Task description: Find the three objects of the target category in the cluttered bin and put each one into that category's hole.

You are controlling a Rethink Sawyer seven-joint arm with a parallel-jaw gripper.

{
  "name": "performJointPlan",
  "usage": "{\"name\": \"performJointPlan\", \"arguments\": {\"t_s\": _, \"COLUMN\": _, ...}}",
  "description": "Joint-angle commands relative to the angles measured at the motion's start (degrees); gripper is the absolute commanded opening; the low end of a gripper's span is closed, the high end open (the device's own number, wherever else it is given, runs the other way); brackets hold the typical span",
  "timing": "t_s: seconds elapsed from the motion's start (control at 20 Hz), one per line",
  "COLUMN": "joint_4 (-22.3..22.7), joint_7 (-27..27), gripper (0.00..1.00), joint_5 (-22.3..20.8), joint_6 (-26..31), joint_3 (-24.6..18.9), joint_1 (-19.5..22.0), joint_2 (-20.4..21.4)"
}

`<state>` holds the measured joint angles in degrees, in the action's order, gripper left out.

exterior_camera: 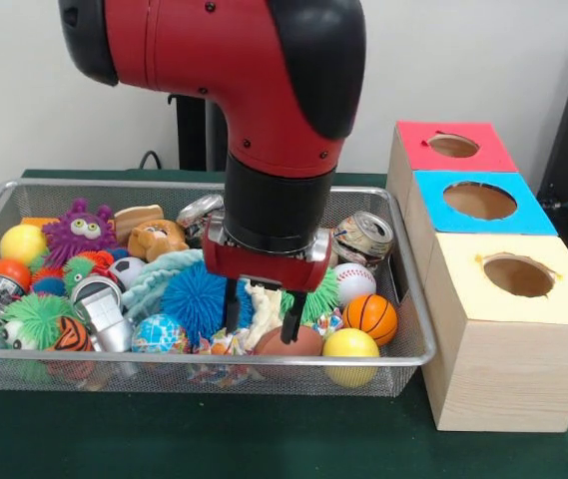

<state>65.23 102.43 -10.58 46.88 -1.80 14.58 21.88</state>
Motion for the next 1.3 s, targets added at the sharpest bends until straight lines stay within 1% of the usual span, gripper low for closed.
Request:
{"name": "performJointPlan", "arguments": {"t_s": 0.05, "joint_4": 6.18, "joint_7": -4.41, "gripper": 1.00, "joint_5": 1.76, "joint_6": 9.06, "joint_3": -5.33, "joint_1": 2.72, "joint_2": 2.08}}
{"name": "performJointPlan", "arguments": {"t_s": 0.2, "joint_4": 7.24, "joint_7": -6.77, "gripper": 1.00, "joint_5": 1.54, "joint_6": 10.11, "joint_3": -6.61, "joint_1": 3.77, "joint_2": 2.42}}
{"name": "performJointPlan", "arguments": {"t_s": 0.45, "joint_4": 8.32, "joint_7": -8.49, "gripper": 1.00, "joint_5": 1.55, "joint_6": 12.05, "joint_3": -8.38, "joint_1": 5.11, "joint_2": 2.90}}
{"name": "performJointPlan", "arguments": {"t_s": 0.7, "joint_4": 10.83, "joint_7": -9.58, "gripper": 1.00, "joint_5": 0.83, "joint_6": 11.55, "joint_3": -10.06, "joint_1": 6.07, "joint_2": 3.91}}
{"name": "performJointPlan", "arguments": {"t_s": 0.9, "joint_4": 11.46, "joint_7": -8.53, "gripper": 1.00, "joint_5": -0.28, "joint_6": 9.30, "joint_3": -10.67, "joint_1": 5.88, "joint_2": 3.09}}
{"name": "performJointPlan", "arguments": {"t_s": 1.05, "joint_4": 11.99, "joint_7": -6.56, "gripper": 1.00, "joint_5": -1.08, "joint_6": 7.04, "joint_3": -10.49, "joint_1": 5.13, "joint_2": 2.17}}
{"name": "performJointPlan", "arguments": {"t_s": 1.3, "joint_4": 13.69, "joint_7": -3.68, "gripper": 1.00, "joint_5": -1.07, "joint_6": 4.47, "joint_3": -10.32, "joint_1": 3.86, "joint_2": 2.10}}
